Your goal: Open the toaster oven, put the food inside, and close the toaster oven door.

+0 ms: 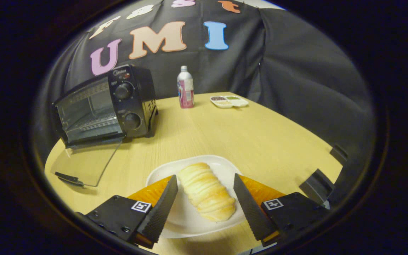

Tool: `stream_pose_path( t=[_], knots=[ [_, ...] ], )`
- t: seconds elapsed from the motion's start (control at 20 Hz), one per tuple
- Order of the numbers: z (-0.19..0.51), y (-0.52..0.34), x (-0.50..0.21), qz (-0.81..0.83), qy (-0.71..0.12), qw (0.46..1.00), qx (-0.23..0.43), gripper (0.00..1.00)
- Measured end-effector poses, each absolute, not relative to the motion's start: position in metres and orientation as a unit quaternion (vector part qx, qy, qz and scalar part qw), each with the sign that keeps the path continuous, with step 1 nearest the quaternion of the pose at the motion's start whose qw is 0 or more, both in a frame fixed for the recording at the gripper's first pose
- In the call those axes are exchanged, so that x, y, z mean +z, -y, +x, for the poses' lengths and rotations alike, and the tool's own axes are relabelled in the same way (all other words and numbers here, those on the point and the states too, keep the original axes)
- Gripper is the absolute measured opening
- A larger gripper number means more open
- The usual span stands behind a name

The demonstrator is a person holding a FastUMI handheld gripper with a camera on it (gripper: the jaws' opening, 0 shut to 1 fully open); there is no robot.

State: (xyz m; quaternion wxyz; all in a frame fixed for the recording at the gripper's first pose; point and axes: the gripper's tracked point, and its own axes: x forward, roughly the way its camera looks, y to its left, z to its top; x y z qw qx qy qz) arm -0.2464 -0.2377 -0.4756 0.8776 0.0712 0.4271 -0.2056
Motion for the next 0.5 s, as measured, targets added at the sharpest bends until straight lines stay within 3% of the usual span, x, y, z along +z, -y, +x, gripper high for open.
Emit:
stream_pose_path(
  t=[0.05,0.25,0.35,0.5],
  knots=[
    [-0.249,0.239,-0.474,0.069,-0.437,0.873,-0.203,0.97],
    [-0.244,0.234,-0.477,0.092,-0.431,0.876,-0.197,0.59],
    [-0.236,0.224,-0.468,0.122,-0.417,0.88,-0.193,0.48],
    [-0.214,0.203,-0.441,0.126,-0.389,0.896,-0.174,0.48]
  ],
)
